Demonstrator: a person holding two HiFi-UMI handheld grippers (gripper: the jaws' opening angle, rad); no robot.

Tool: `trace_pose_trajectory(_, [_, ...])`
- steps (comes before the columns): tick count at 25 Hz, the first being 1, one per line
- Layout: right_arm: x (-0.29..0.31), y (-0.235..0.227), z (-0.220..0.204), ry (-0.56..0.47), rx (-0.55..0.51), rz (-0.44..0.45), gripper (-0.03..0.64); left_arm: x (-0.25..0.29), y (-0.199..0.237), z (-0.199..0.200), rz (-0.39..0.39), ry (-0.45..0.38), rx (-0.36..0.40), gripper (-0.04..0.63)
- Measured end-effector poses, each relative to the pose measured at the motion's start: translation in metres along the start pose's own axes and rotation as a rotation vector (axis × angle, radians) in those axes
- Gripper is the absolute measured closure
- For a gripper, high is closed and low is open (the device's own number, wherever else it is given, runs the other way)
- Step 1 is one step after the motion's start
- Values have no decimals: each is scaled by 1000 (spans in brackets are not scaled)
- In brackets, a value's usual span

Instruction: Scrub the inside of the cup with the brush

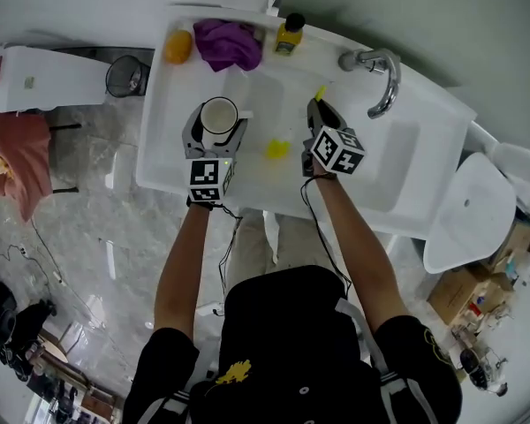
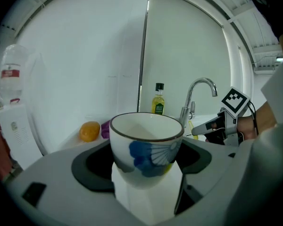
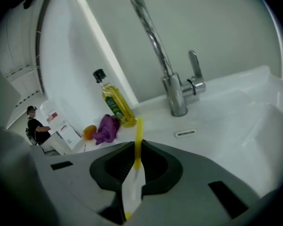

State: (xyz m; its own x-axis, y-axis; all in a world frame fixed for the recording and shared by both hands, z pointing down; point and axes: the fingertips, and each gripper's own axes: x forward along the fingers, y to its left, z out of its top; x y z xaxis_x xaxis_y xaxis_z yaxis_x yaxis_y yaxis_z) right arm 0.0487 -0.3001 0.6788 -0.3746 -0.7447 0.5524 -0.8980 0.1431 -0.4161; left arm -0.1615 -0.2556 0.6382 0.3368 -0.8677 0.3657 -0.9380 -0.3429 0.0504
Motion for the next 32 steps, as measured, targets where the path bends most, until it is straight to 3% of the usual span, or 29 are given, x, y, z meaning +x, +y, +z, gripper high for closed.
trace_pose_trajectory(6, [-42, 65, 44, -88, -162, 113, 549, -35, -13, 22, -18, 6, -12, 192])
trace_pose_trajectory(9, [-73, 96, 73, -144, -205, 176, 549, -54, -23, 27, -35, 44, 28, 192])
trace_pose_trajectory(11, [-98, 116, 96, -188, -235, 203, 549, -66, -29, 32, -47, 61, 41, 192])
trace_pose_trajectory(16, [-159, 173, 170, -335, -322, 288, 549, -89, -45, 68, -133, 7, -27, 192])
trace_pose_trajectory(19, [-195, 206, 213, -427, -373, 354, 549, -89, -51, 83, -160, 16, 21, 192])
trace_pose_trajectory(25, [-265, 264, 270, -575, -419, 486, 549, -77, -64, 102, -220, 37, 93, 192])
trace_pose_trajectory(32, [-288, 312, 276, -589, -385, 644, 549, -71, -90, 117, -307, 106, 110, 192])
